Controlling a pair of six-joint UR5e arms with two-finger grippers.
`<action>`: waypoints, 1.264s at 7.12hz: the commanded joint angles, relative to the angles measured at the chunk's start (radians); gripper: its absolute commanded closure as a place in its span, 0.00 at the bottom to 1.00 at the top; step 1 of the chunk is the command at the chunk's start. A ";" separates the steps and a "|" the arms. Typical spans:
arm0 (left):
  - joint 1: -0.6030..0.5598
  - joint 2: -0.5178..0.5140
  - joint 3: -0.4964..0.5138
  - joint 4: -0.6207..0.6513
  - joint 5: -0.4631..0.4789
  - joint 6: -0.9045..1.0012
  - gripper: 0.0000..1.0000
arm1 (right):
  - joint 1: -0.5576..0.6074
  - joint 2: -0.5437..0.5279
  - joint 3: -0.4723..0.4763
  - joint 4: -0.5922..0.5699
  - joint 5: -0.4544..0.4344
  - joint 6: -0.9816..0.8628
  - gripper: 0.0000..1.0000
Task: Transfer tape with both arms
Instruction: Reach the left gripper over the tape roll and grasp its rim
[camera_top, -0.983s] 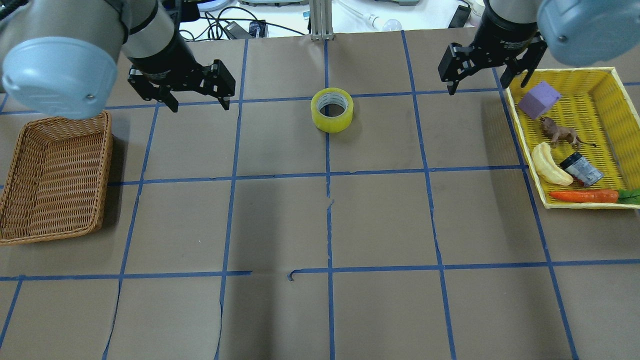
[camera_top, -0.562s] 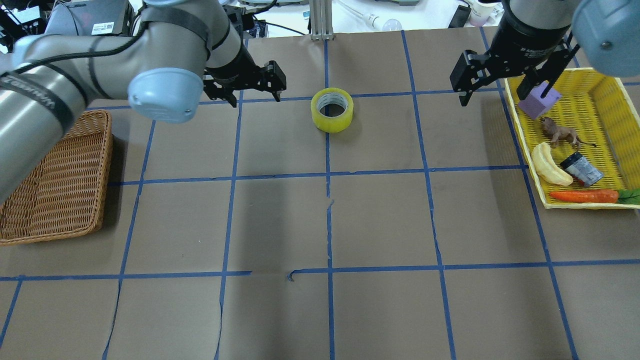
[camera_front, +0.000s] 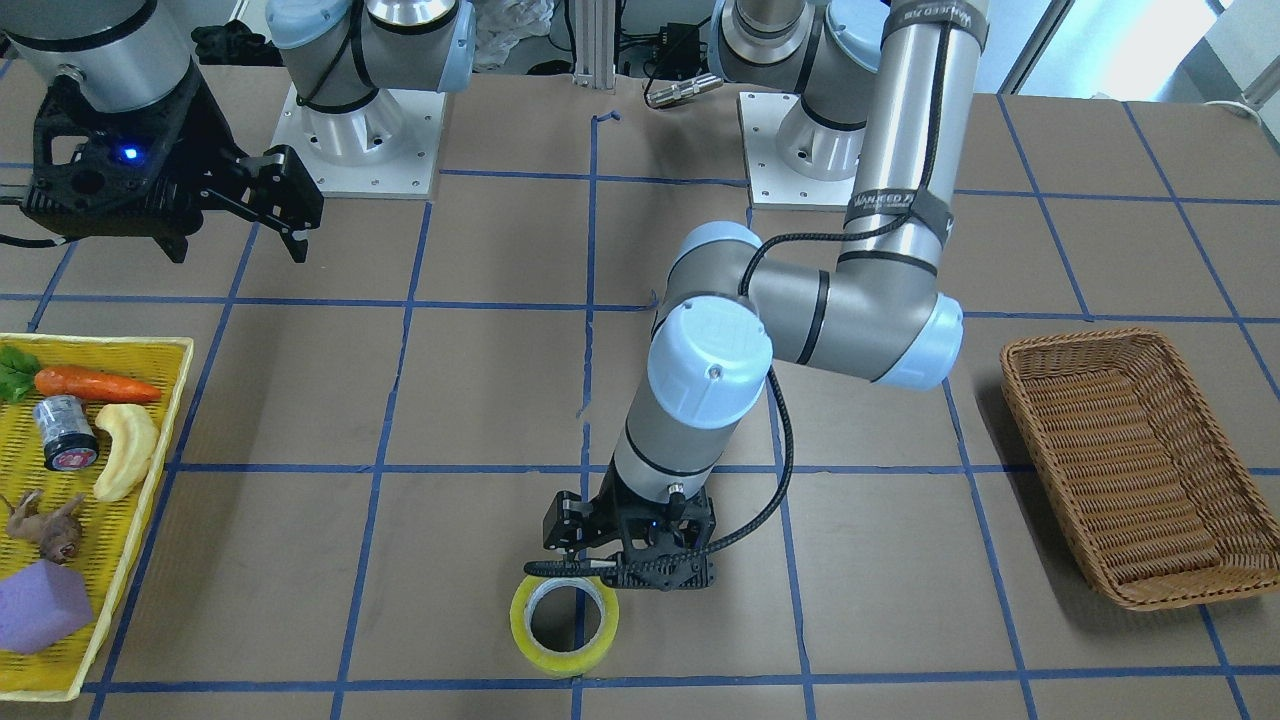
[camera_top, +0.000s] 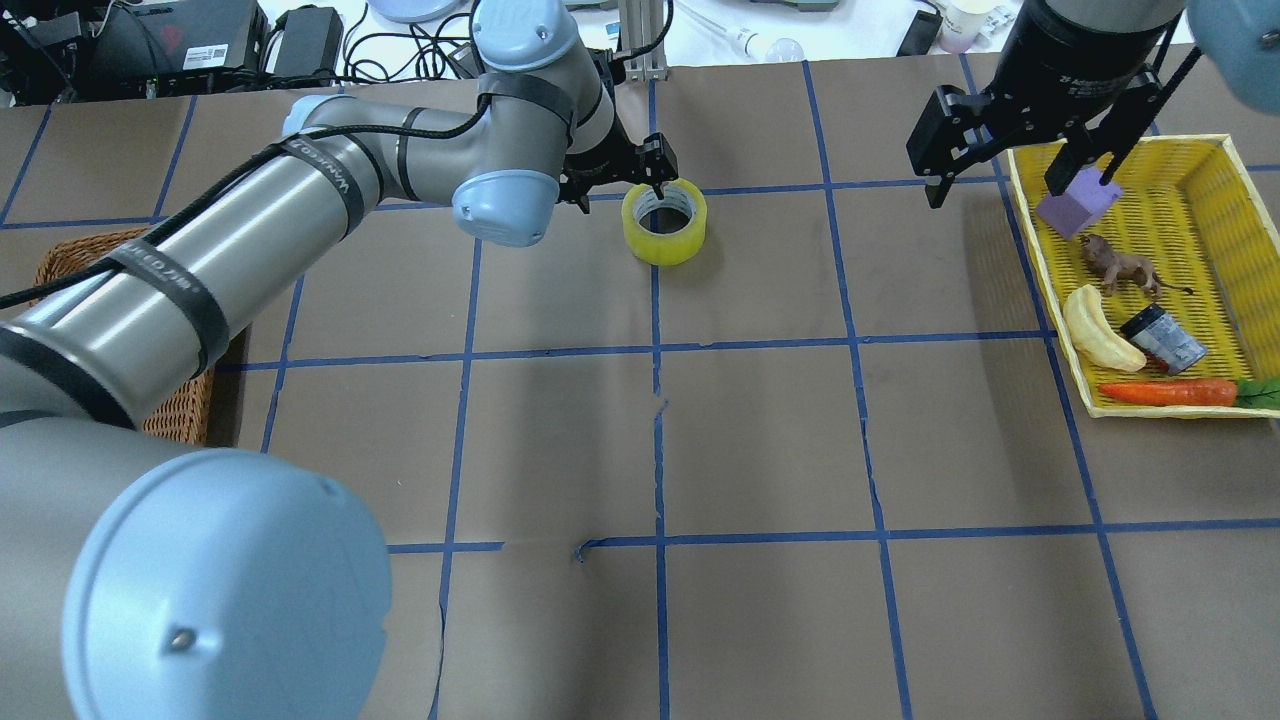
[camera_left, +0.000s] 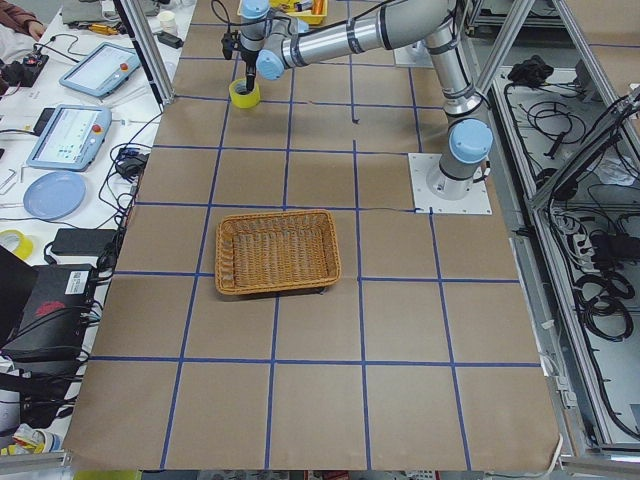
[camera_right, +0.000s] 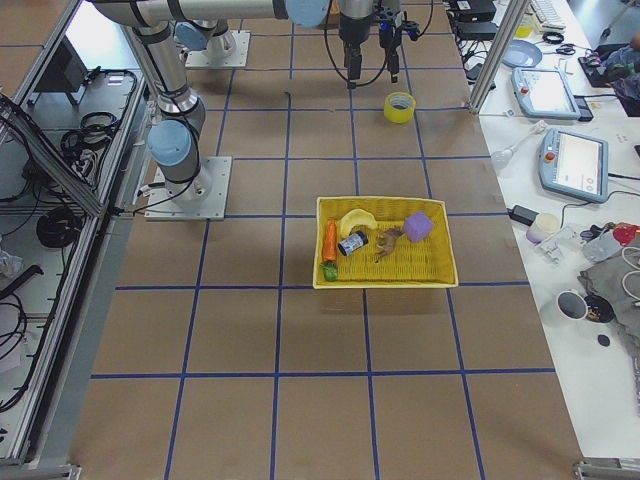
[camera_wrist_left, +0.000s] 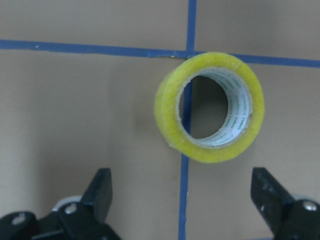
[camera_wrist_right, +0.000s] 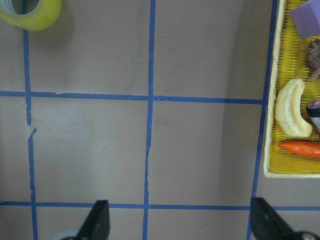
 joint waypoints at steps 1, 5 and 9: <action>-0.005 -0.074 0.032 0.058 0.028 0.024 0.00 | 0.001 0.001 -0.001 -0.002 0.000 -0.002 0.00; -0.005 -0.116 0.040 0.051 0.027 -0.003 0.69 | 0.001 0.004 -0.001 -0.004 -0.003 -0.003 0.00; -0.004 -0.092 0.026 0.037 0.030 0.016 1.00 | -0.001 0.012 0.002 -0.115 0.043 0.007 0.00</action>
